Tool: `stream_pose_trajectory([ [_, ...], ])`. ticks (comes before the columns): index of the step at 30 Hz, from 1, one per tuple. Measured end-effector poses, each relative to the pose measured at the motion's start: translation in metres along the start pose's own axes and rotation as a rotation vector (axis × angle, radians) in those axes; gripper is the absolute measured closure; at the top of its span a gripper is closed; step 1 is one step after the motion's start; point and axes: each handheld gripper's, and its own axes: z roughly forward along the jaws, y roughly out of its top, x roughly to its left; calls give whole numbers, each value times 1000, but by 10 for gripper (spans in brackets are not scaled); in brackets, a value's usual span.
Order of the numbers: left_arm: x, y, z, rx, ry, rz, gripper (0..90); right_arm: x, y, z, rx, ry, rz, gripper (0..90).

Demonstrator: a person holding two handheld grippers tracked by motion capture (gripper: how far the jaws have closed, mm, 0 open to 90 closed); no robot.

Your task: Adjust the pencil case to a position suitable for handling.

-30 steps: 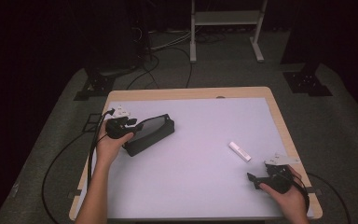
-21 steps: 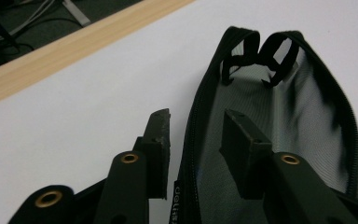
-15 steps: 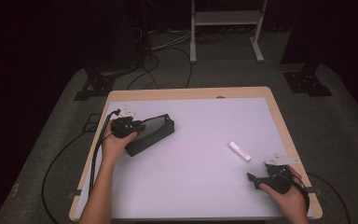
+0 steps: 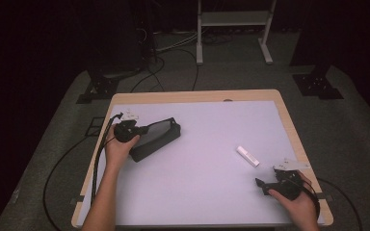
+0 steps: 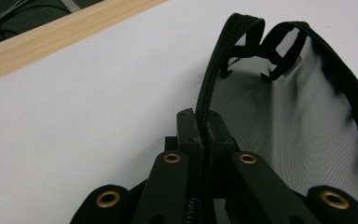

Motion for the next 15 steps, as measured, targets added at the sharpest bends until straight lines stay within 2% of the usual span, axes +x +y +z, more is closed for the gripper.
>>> stream_pose_trajectory([
  [5, -1, 1, -1, 1, -20, -3, 880, 0, 0, 0, 0, 1, 0, 119],
  [15, -8, 6, -8, -34, -79, -5, 880, 0, 0, 0, -1, 3, 2, 120],
])
